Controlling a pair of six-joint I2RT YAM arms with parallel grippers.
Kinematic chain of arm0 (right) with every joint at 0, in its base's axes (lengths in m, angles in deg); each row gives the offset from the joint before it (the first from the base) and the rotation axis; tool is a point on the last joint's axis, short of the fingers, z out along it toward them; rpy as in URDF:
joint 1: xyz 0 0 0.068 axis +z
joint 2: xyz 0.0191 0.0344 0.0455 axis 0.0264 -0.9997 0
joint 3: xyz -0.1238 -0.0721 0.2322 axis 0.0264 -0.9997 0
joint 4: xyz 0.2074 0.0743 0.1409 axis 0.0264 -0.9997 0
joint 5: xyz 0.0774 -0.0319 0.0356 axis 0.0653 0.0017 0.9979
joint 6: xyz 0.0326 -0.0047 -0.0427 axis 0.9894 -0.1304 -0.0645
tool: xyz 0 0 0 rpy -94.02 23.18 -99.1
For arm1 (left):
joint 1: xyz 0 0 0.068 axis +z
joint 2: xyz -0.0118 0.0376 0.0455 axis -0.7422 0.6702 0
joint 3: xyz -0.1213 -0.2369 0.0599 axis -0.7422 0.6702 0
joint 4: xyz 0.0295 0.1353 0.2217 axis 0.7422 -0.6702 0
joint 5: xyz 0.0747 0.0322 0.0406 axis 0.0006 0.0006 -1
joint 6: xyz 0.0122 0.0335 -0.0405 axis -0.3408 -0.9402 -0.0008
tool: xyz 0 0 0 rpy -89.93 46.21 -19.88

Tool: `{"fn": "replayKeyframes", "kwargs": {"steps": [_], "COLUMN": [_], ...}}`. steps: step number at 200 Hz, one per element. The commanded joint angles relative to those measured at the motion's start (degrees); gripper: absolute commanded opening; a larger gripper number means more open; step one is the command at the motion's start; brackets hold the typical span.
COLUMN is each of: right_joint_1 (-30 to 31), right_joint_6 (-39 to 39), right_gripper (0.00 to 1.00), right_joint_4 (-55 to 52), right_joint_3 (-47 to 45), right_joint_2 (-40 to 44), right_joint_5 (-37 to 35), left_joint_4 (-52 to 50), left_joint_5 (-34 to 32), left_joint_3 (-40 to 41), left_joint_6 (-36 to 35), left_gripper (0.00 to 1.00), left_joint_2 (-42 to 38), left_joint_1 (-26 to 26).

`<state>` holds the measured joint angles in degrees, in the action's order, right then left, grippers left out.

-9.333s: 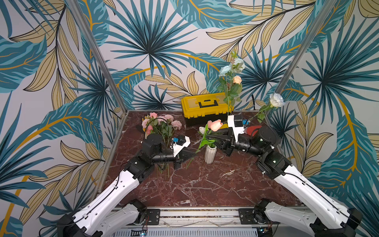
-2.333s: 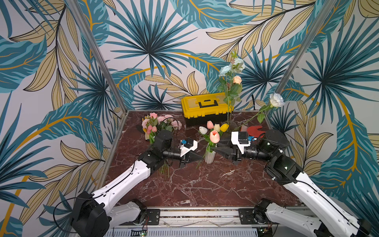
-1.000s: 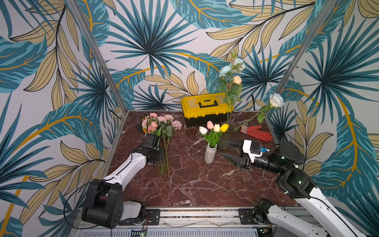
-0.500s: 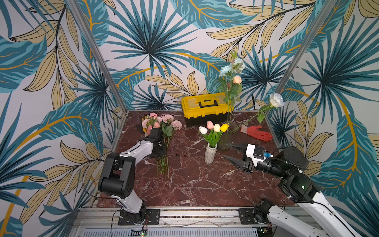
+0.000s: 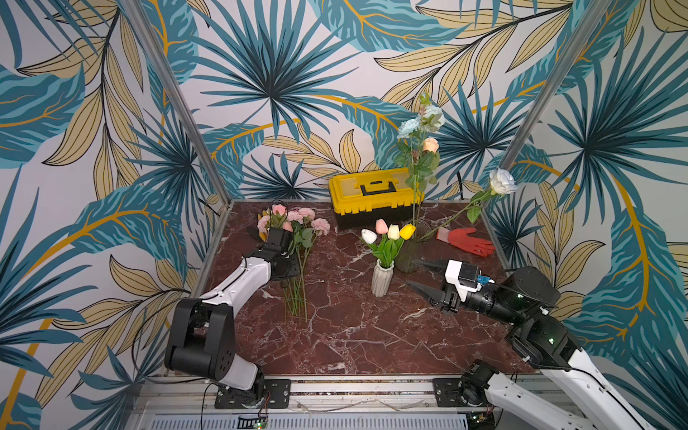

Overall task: Pick out pink flowers from the vase
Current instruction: Place the flower at the center of the board, then pick up the flower from the vase.

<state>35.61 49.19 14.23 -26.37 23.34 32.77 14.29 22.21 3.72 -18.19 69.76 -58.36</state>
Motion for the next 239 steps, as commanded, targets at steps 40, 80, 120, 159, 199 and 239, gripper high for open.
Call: {"fn": "replayKeyframes", "kwargs": {"steps": [40, 80, 120, 159, 199, 239], "right_joint_1": [0.1, 0.1, 0.1, 0.1, 0.1, 0.1], "right_joint_6": [7.6, 13.1, 17.9, 24.0, 29.4, 32.2], "right_gripper": [0.36, 0.27, 0.17, 0.1, 0.0, 0.0], "right_joint_4": [-10.2, -14.6, -19.6, -22.6, -24.3, -27.5], "right_joint_3": [2.3, 4.3, 10.9, 17.6, 23.3, 27.9], "right_joint_2": [-1.5, -7.8, -16.3, -24.5, -31.2, -37.0], "right_joint_5": [-13.1, -17.6, -19.2, -21.9, -23.9, -26.7], "left_joint_4": [1.3, 8.2, 14.4, 14.5, 14.3, 14.3], "left_joint_5": [-3.0, 6.4, 10.0, 7.7, 5.6, 5.3], "left_joint_3": [3.6, 5.6, 9.4, 10.9, 12.1, 12.3], "left_joint_6": [-0.6, -4.3, -7.7, -8.5, -7.5, -6.6], "left_gripper": [0.31, 0.35, 0.36, 0.36, 0.36, 0.37], "left_joint_2": [-17.8, -23.1, -28.9, -30.3, -33.5, -34.5], "left_joint_1": [-9.4, -13.3, -13.3, -13.2, -13.2, -13.1]}}
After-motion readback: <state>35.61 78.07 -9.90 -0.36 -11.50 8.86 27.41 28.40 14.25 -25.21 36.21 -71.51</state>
